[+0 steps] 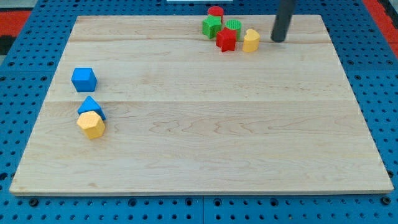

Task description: Push yellow hexagon to the group of blocks

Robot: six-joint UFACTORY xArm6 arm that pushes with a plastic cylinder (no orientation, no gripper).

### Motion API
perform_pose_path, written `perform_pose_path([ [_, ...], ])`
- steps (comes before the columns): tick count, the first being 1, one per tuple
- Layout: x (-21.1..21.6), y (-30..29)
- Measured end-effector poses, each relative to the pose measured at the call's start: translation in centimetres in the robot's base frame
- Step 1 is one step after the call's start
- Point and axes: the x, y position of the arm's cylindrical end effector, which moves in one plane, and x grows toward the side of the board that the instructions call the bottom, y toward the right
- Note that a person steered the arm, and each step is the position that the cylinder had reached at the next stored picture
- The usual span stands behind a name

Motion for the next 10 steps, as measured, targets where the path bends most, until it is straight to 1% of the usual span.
perform_pose_path([
  [1, 0.0, -2.9],
  [2, 0.0, -3.0],
  [3, 0.5, 2.9],
  [4, 5.3, 9.9],
  [5, 10.1, 10.3],
  [6, 13.4, 7.2],
  [7, 19.1, 3.1],
  [8, 24.4, -2.3],
  [9, 28.3, -9.2],
  [10, 30.4, -17.7],
])
